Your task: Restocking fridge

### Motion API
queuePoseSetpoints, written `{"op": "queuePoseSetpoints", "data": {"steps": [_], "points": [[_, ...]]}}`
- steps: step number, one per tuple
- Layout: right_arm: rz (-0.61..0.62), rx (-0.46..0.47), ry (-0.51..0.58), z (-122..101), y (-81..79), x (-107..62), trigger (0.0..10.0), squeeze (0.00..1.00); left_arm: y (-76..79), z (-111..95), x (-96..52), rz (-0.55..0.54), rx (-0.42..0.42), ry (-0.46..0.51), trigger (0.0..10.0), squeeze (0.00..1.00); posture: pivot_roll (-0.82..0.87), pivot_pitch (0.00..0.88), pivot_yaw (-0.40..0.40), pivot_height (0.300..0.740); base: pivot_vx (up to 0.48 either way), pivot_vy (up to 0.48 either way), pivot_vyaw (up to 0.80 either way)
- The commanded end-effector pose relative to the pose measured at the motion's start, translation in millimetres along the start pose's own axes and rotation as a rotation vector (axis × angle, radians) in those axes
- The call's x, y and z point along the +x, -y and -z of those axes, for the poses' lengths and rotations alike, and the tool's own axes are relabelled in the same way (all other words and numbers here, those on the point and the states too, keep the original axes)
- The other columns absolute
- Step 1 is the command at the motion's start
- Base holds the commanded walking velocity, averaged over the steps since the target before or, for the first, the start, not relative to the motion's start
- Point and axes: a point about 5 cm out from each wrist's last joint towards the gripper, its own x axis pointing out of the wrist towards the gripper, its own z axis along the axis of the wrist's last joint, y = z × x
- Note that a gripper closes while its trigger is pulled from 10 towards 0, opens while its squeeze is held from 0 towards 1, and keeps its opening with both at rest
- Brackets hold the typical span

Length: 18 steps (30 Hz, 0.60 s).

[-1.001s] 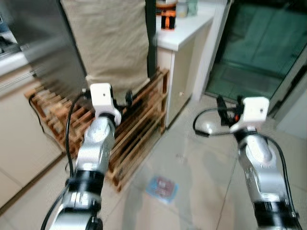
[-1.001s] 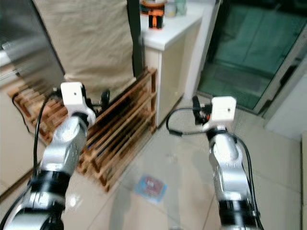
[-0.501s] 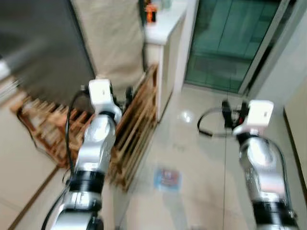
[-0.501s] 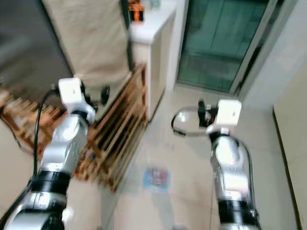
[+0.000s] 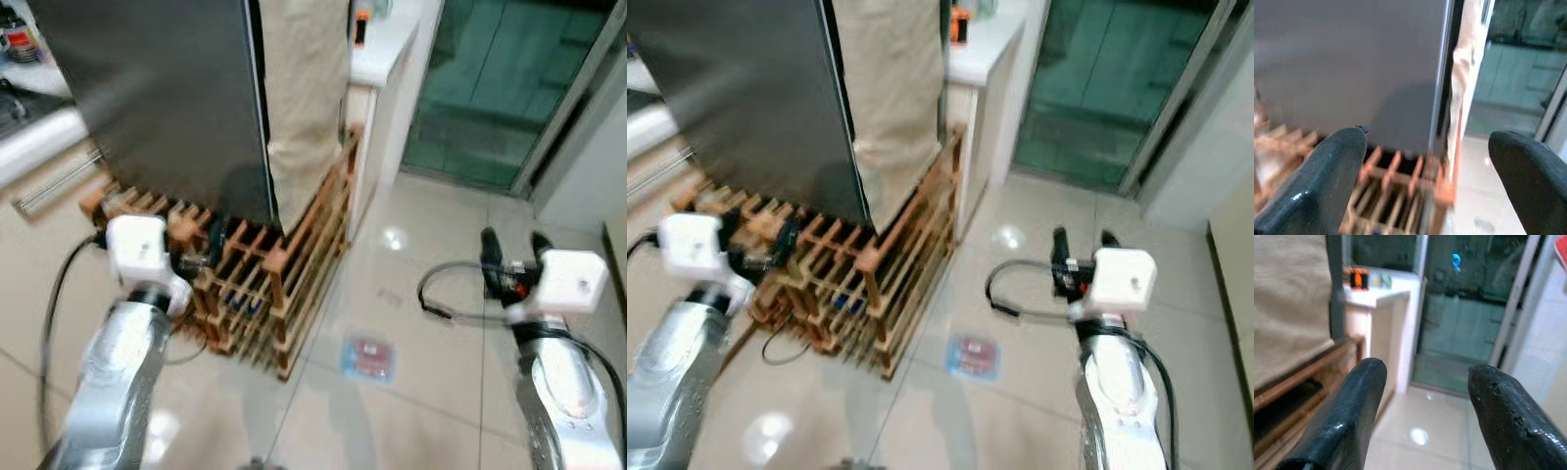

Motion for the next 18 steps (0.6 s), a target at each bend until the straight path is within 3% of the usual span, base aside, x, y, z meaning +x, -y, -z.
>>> {"op": "queuePoseSetpoints", "data": {"steps": [1,3,4,6,15,18], "points": [[0.006,0.004,0.031,-7.3,1.4,0.4,10.0,0.00,2.4,-14.3,1.9,0.010,0.006,0.056,10.0,0.00,-0.12,0.027,0.011,0.740,0.000,0.000,0.00],[0.027,0.000,0.023,-6.4,2.2,3.1,10.0,0.00,4.1,-19.3,14.3,-0.019,-0.006,0.090,10.0,0.00,-0.12,0.025,0.003,0.740,0.000,0.000,0.00],[0.014,-0.005,0.021,-4.7,-2.8,13.1,10.0,0.00,7.6,-29.0,37.1,-0.049,-0.044,0.127,10.0,0.00,-0.11,0.018,-0.002,0.740,0.480,0.000,0.00],[0.000,0.001,0.021,-5.6,-6.4,17.6,10.0,0.00,9.8,-35.1,45.7,-0.055,-0.059,0.133,10.0,0.00,-0.11,0.013,-0.001,0.740,0.480,0.000,0.00],[-0.029,0.018,0.013,-3.0,-13.6,33.8,10.0,0.00,15.8,-53.7,71.0,-0.047,-0.076,0.165,10.0,0.00,-0.11,0.011,0.017,0.740,0.480,0.000,0.00],[-0.031,0.018,0.014,-3.2,-14.2,35.2,10.0,0.00,16.0,-54.8,72.1,-0.045,-0.072,0.167,10.0,0.00,-0.11,0.014,0.019,0.740,0.480,0.000,0.00]]}}
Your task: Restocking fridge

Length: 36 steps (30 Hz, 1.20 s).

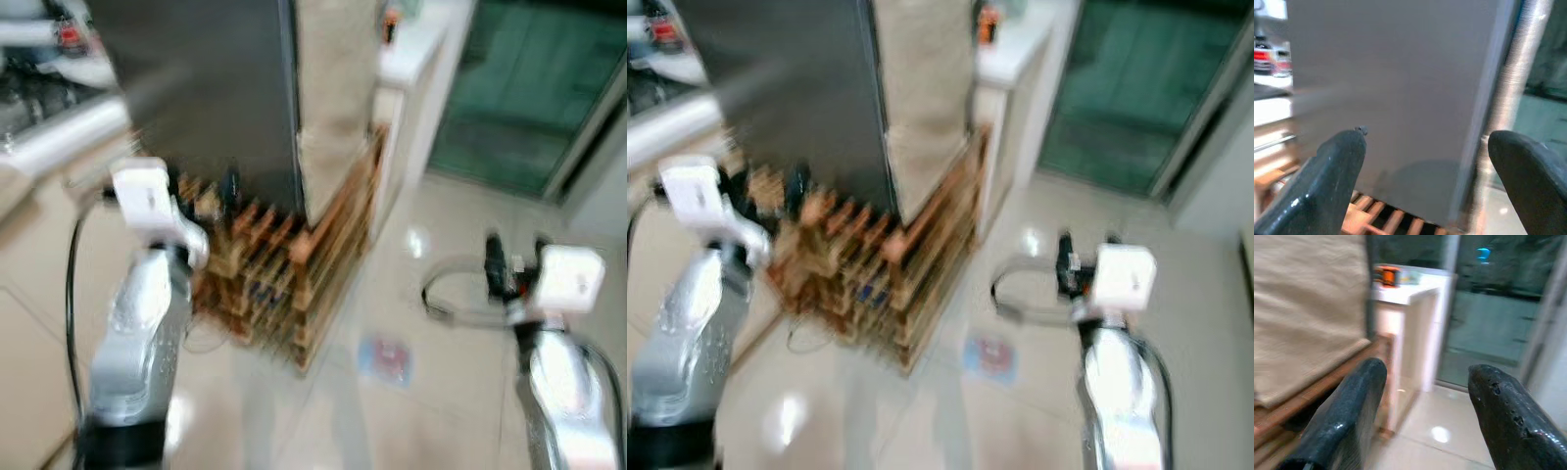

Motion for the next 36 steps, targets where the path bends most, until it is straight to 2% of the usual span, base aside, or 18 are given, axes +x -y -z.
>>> {"op": "queuePoseSetpoints", "data": {"steps": [1,7,12,17,19,21,27,28,33,36], "points": [[0.030,-0.021,-0.006,-0.9,9.9,-0.1,10.0,0.00,8.3,0.8,3.5,0.026,0.001,-0.012,10.0,0.00,-0.11,0.015,0.020,0.740,0.480,0.000,0.00],[0.023,-0.017,0.023,-6.0,6.1,7.7,10.0,0.00,23.0,-2.5,2.9,0.129,-0.010,0.011,10.0,0.00,-0.11,0.016,0.024,0.740,0.393,0.000,0.00],[0.016,-0.034,0.016,-6.9,3.5,13.5,10.0,0.00,25.2,-1.9,3.9,0.146,-0.006,0.004,10.0,0.00,-0.11,0.018,0.028,0.740,0.000,0.000,0.00],[0.018,-0.027,0.026,-7.2,3.0,16.6,10.0,0.00,27.3,-1.6,7.0,0.152,-0.010,-0.002,10.0,0.00,-0.11,0.016,0.031,0.740,0.000,0.000,-0.53],[0.007,-0.026,0.052,-11.2,0.6,21.0,10.0,0.00,27.9,2.7,15.9,0.127,-0.007,-0.027,10.0,0.00,-0.11,0.013,0.023,0.740,0.000,0.000,0.00],[0.005,-0.027,0.057,-12.0,0.1,22.4,10.0,0.00,28.0,4.2,18.7,0.118,-0.015,-0.035,10.0,0.00,-0.11,0.012,0.021,0.740,0.000,0.000,0.00],[-0.013,-0.042,0.042,-12.6,-4.1,36.2,10.0,0.00,49.6,13.6,55.0,0.124,-0.089,-0.105,10.0,0.00,-0.13,0.000,0.017,0.740,0.000,0.000,-0.33],[-0.013,-0.042,0.042,-12.6,-4.1,36.2,10.0,0.00,49.6,13.6,55.0,0.124,-0.089,-0.105,10.0,0.00,-0.13,0.000,0.017,0.740,0.000,0.000,-0.66],[0.009,-0.039,0.085,-17.9,-1.9,39.9,10.0,0.00,55.0,14.5,74.9,0.092,-0.139,-0.123,10.0,0.00,-0.17,0.000,0.037,0.740,0.000,0.000,-0.27],[0.012,-0.043,0.083,-17.8,-1.3,39.8,10.0,0.00,59.8,11.3,79.0,0.106,-0.141,-0.111,10.0,0.00,-0.18,0.000,0.041,0.740,0.000,0.000,0.00]]}}
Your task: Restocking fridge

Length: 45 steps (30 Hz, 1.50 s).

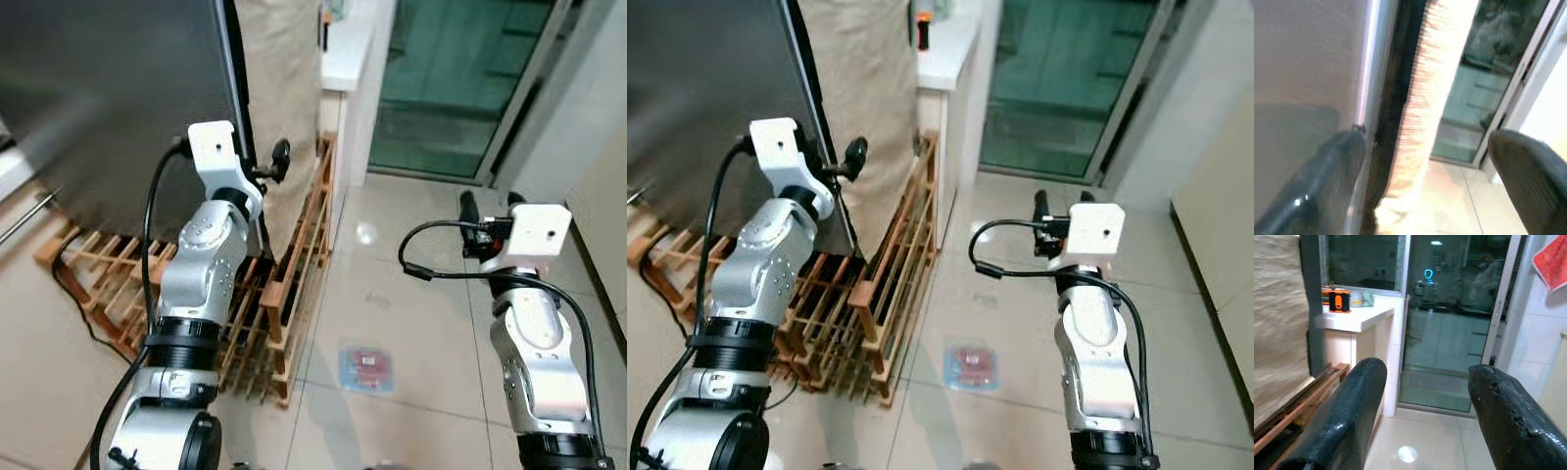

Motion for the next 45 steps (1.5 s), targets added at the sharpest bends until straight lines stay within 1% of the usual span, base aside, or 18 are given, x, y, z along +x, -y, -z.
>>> {"op": "queuePoseSetpoints", "data": {"steps": [1,11,14,18,22,24,26,28,29,31,32,33,36,38,40,42,43,45], "points": [[0.002,-0.009,0.006,-0.3,1.2,0.8,10.0,0.00,7.6,-9.7,4.4,0.029,0.000,0.038,10.0,0.00,-0.18,0.000,0.041,0.740,0.000,0.000,0.00],[-0.008,-0.009,-0.004,4.2,0.1,0.2,10.0,0.00,17.6,-6.9,6.1,0.068,0.006,0.039,10.0,0.00,-0.18,0.000,0.043,0.740,0.000,0.000,0.00],[-0.009,-0.002,-0.005,4.9,-0.9,2.4,10.0,0.00,18.1,-3.6,12.8,0.060,0.006,0.033,10.0,0.00,-0.17,0.000,0.041,0.740,0.000,0.000,0.00],[-0.005,0.013,-0.014,6.6,-1.6,6.5,10.0,0.00,33.8,14.5,29.1,0.092,0.005,-0.043,10.0,0.00,-0.17,0.000,0.038,0.740,0.000,0.000,0.00],[-0.006,0.015,-0.012,6.2,-2.5,7.5,10.0,0.00,42.5,20.5,34.4,0.097,0.003,-0.077,10.0,0.00,-0.18,0.000,0.045,0.740,0.000,0.000,0.00],[0.001,0.017,-0.004,4.7,-2.7,7.2,10.0,0.00,62.5,21.0,37.9,0.190,-0.036,-0.099,10.0,0.00,-0.21,0.000,0.059,0.740,0.000,0.000,0.00],[0.004,0.018,-0.002,4.2,-2.6,7.0,10.0,0.00,68.9,20.9,38.7,0.223,-0.049,-0.105,10.0,0.00,-0.21,0.000,0.059,0.740,0.000,0.000,0.00],[0.007,0.033,0.011,0.7,-0.7,4.4,10.0,0.00,101.6,18.7,37.1,0.406,-0.104,-0.115,10.0,0.00,-0.24,0.000,0.073,0.740,0.000,0.000,0.00],[0.007,0.033,0.011,0.7,-0.7,4.4,10.0,0.00,101.6,18.7,37.1,0.406,-0.104,-0.115,10.0,0.00,-0.24,0.000,0.073,0.740,0.000,0.000,0.00],[-0.023,0.045,-0.004,3.2,-2.0,-0.2,10.0,0.00,131.1,15.8,31.4,0.605,-0.148,-0.121,10.0,0.00,-0.26,0.000,0.076,0.740,0.000,0.000,0.00],[-0.023,0.045,-0.004,3.2,-2.0,-0.2,10.0,0.00,131.1,15.8,31.4,0.605,-0.148,-0.121,10.0,0.00,-0.26,0.000,0.076,0.740,0.000,0.000,0.00],[-0.029,0.047,-0.042,11.9,-0.1,-7.4,10.0,0.00,158.4,10.5,22.9,0.799,-0.190,-0.115,10.0,0.00,-0.26,0.000,0.076,0.740,0.000,0.000,0.00],[-0.008,0.046,-0.084,20.8,5.9,-15.1,10.0,0.00,191.1,4.5,11.3,0.999,-0.224,-0.097,10.0,0.00,-0.26,0.000,0.071,0.740,0.000,0.000,0.00],[-0.008,0.046,-0.084,20.8,5.9,-15.1,10.0,0.00,191.1,4.5,11.3,0.999,-0.224,-0.097,10.0,0.00,-0.26,0.000,0.071,0.740,0.000,0.000,0.00],[0.015,0.042,-0.105,23.8,9.1,-19.2,10.0,0.00,227.9,-6.0,-7.7,1.198,-0.258,-0.062,10.0,0.00,-0.31,0.000,0.084,0.740,0.000,0.000,0.00],[0.015,0.042,-0.105,23.8,9.1,-19.2,10.0,0.00,227.9,-6.0,-7.7,1.198,-0.258,-0.062,10.0,0.00,-0.31,0.000,0.084,0.740,0.000,0.000,0.00],[0.031,0.037,-0.110,24.0,11.3,-20.2,10.0,0.00,238.2,-10.9,-15.7,1.262,-0.276,-0.048,10.0,0.00,-0.31,0.000,0.087,0.740,0.000,0.000,0.00],[0.062,0.038,-0.103,21.5,15.2,-19.8,10.0,0.00,229.4,-13.1,-15.6,1.253,-0.292,-0.040,10.0,0.00,-0.31,0.000,0.094,0.740,0.000,0.000,0.00]]}}
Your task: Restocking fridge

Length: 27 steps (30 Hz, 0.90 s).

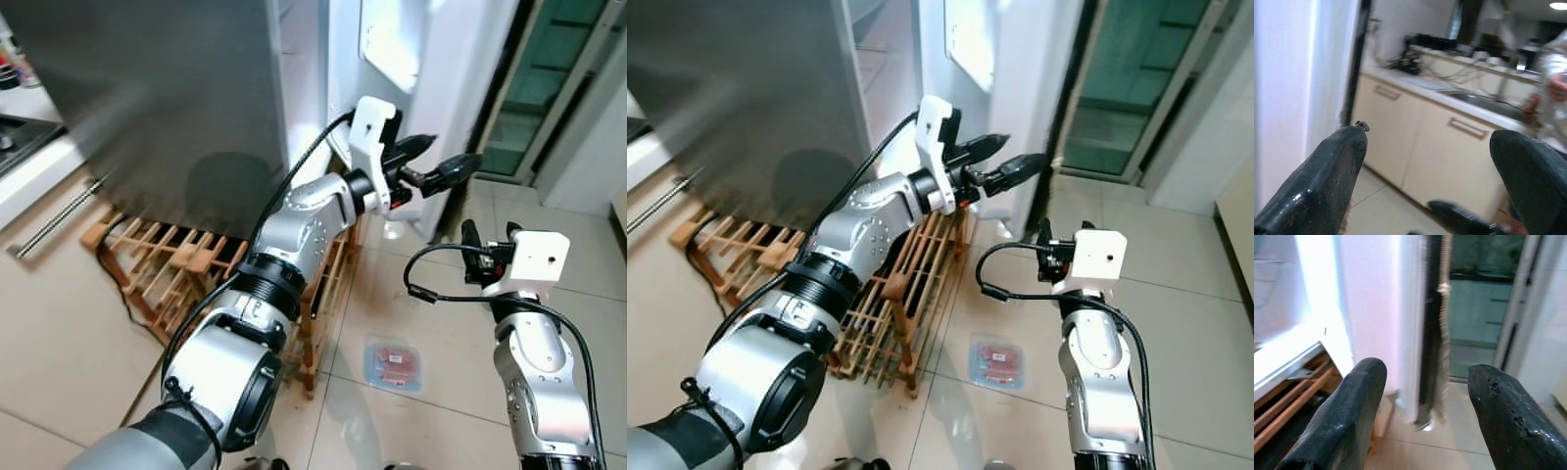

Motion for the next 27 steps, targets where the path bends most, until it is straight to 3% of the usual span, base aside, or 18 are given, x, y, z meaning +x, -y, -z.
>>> {"op": "queuePoseSetpoints", "data": {"steps": [1,2,4,7,9,10,11,12,13,16,17,18,19,20,23,24,25,27], "points": [[0.028,0.009,0.010,-4.3,3.8,-0.8,10.0,0.00,51.2,4.7,42.1,0.157,-0.122,0.091,10.0,0.00,-0.30,0.000,0.093,0.740,0.000,0.000,0.00],[0.027,0.009,0.013,-5.2,3.0,0.2,10.0,0.00,39.8,2.1,33.9,0.097,-0.134,0.109,10.0,0.00,-0.30,0.000,0.092,0.740,0.000,0.000,0.00],[0.024,0.008,0.014,-5.7,2.1,-0.1,10.0,0.00,33.3,0.2,28.6,0.065,-0.142,0.122,10.0,0.00,-0.29,0.000,0.089,0.740,0.000,0.000,0.00],[-0.020,0.003,0.018,-7.0,-7.0,3.2,10.0,0.00,1.9,-8.8,-14.1,-0.112,-0.126,0.191,10.0,0.00,-0.25,0.000,0.081,0.740,0.000,0.000,0.49],[-0.033,0.004,0.017,-7.4,-10.7,5.5,10.0,0.00,-6.4,-10.6,-33.2,-0.164,-0.126,0.205,10.0,0.00,-0.25,0.000,0.081,0.740,0.000,0.000,0.73],[-0.043,0.008,0.019,-8.2,-12.9,8.0,10.0,0.00,-13.7,-8.4,-62.4,-0.208,-0.108,0.195,10.0,0.00,-0.21,0.001,0.079,0.740,0.000,0.000,0.71],[-0.043,0.008,0.019,-8.2,-12.9,8.0,10.0,0.00,-13.7,-8.4,-62.4,-0.208,-0.108,0.195,10.0,0.00,-0.21,0.001,0.079,0.740,0.000,0.000,0.71],[-0.058,0.011,0.022,-8.7,-15.3,11.2,10.0,0.00,-17.1,-2.0,-108.8,-0.259,-0.088,0.148,10.0,0.00,-0.18,0.000,0.077,0.740,0.000,0.000,0.71],[-0.064,0.017,0.022,-8.3,-16.3,13.5,10.0,0.00,-19.5,4.4,-138.0,-0.312,-0.074,0.104,10.0,0.00,-0.16,0.000,0.071,0.740,0.000,0.000,0.70],[-0.082,0.035,0.011,-5.0,-19.4,18.7,10.0,0.00,-24.6,18.3,-197.2,-0.492,-0.047,0.005,10.0,0.00,-0.11,0.000,0.058,0.740,0.000,0.000,0.69],[-0.082,0.035,0.011,-5.0,-19.4,18.7,10.0,0.00,-24.6,18.3,-197.2,-0.492,-0.047,0.005,10.0,0.00,-0.11,0.000,0.058,0.740,0.000,0.000,0.69],[-0.097,0.050,0.004,-3.9,-22.5,21.3,10.0,0.00,-24.8,20.5,-215.1,-0.582,-0.058,0.006,10.0,0.00,-0.07,0.000,0.041,0.740,0.000,-0.247,0.66],[-0.097,0.050,0.004,-3.9,-22.5,21.3,10.0,0.00,-24.8,20.5,-215.1,-0.582,-0.058,0.006,10.0,0.00,-0.07,0.000,0.041,0.740,0.000,-0.247,0.66],[-0.113,0.067,0.000,-3.5,-25.8,24.1,10.0,0.00,-25.3,21.8,-229.3,-0.674,-0.045,0.009,10.0,0.00,-0.06,0.000,0.034,0.740,0.000,-0.255,0.65],[-0.157,0.168,-0.035,-1.5,-37.5,35.6,10.0,0.00,-35.9,22.6,-266.5,-1.174,0.037,0.091,10.0,0.00,-0.01,0.000,0.008,0.740,0.000,-0.254,0.59],[-0.157,0.168,-0.035,-1.5,-37.5,35.6,10.0,0.00,-35.9,22.6,-266.5,-1.174,0.037,0.091,10.0,0.00,-0.01,0.000,0.008,0.740,0.000,-0.255,0.58],[-0.159,0.218,-0.057,0.3,-40.5,40.2,10.0,0.00,-36.9,22.9,-273.0,-1.308,0.071,0.103,10.0,0.00,0.00,0.000,0.002,0.740,0.000,-0.412,0.57],[-0.174,0.274,-0.088,2.7,-46.1,46.4,10.0,0.00,-33.6,20.6,-272.7,-1.387,0.105,0.087,10.0,0.00,0.01,0.000,-0.001,0.740,0.000,-0.480,0.58]]}}
